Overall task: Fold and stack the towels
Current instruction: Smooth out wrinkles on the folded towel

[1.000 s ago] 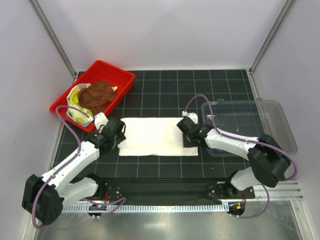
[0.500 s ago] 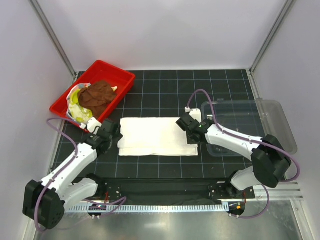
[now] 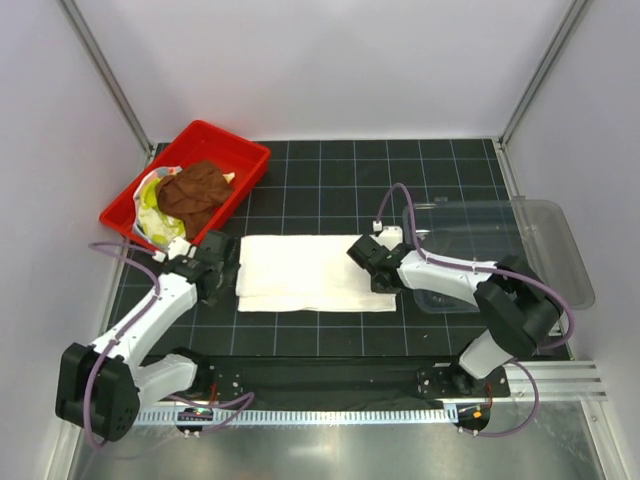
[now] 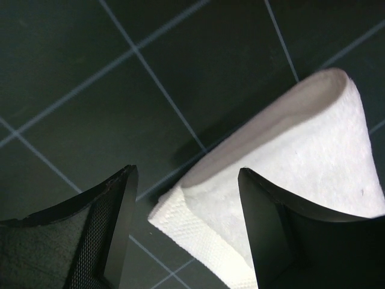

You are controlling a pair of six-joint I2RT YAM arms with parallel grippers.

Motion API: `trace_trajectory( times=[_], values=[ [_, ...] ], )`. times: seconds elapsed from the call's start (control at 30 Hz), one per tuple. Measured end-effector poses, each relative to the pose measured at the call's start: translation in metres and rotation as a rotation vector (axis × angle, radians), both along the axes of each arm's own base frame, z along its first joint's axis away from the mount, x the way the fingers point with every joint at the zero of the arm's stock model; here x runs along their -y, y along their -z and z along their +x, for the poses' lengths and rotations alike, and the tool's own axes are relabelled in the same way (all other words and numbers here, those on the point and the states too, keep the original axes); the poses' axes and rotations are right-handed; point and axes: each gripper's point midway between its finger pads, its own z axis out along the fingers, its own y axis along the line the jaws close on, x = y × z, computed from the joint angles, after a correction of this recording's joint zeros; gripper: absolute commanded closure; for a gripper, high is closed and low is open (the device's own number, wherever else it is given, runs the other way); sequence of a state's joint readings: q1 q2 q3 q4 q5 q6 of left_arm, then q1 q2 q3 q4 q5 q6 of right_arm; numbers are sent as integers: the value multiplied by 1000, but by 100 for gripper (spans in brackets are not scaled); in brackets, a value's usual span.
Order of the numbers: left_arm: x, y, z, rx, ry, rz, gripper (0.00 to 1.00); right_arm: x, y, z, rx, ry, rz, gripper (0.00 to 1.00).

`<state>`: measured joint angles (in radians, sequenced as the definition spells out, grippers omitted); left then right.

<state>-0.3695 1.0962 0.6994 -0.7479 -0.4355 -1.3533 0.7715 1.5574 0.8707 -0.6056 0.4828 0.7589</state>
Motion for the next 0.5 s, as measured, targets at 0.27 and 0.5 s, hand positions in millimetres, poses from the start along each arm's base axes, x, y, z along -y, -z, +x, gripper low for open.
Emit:
trace_trajectory(
  times=[0.27,0.5],
  values=[
    [-64,-40,-6,117,-217,68,29,-6,7,2,22,-64,-18,69],
    [-74,-47,0,99,-197,93,31,-38,6,20,49,-150,-69,69]
  ],
)
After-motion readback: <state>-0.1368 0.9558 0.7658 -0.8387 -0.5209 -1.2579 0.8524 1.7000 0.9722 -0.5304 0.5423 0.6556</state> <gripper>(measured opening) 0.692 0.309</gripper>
